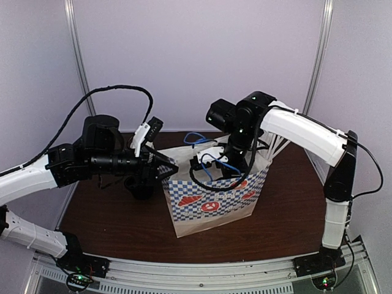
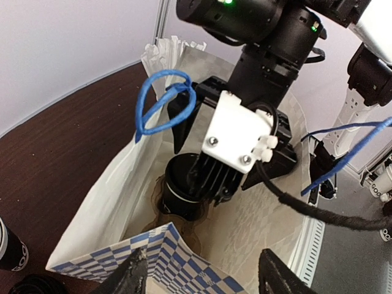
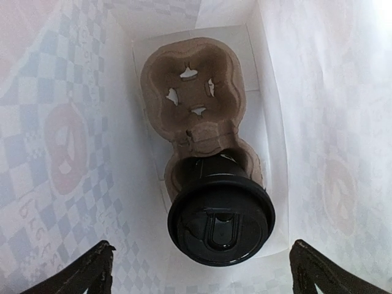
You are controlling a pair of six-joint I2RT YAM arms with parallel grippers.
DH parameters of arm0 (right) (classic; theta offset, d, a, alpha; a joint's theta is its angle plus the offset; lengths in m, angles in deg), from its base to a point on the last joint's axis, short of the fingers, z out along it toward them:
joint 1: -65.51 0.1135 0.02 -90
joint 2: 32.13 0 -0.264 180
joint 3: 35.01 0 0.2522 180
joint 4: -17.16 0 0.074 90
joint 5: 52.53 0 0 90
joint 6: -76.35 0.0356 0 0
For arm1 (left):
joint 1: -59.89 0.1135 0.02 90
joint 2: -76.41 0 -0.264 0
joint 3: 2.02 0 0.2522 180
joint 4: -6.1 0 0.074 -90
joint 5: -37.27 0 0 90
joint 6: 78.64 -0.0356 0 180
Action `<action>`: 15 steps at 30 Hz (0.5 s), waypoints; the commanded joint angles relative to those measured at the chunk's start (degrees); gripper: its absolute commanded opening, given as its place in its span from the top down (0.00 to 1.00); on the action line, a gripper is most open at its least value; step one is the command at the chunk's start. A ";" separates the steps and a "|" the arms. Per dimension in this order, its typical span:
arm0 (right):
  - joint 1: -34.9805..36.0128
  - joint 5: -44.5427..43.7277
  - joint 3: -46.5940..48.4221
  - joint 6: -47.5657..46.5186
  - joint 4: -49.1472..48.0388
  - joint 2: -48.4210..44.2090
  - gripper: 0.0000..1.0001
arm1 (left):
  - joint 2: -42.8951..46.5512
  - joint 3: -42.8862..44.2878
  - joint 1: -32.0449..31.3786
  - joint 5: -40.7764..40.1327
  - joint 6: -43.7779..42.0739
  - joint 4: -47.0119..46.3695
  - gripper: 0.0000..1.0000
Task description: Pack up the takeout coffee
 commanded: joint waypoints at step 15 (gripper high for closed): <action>0.08 1.47 5.15 4.30 1.62 -6.70 0.00 | -1.51 6.43 0.33 -2.70 -2.65 0.39 0.37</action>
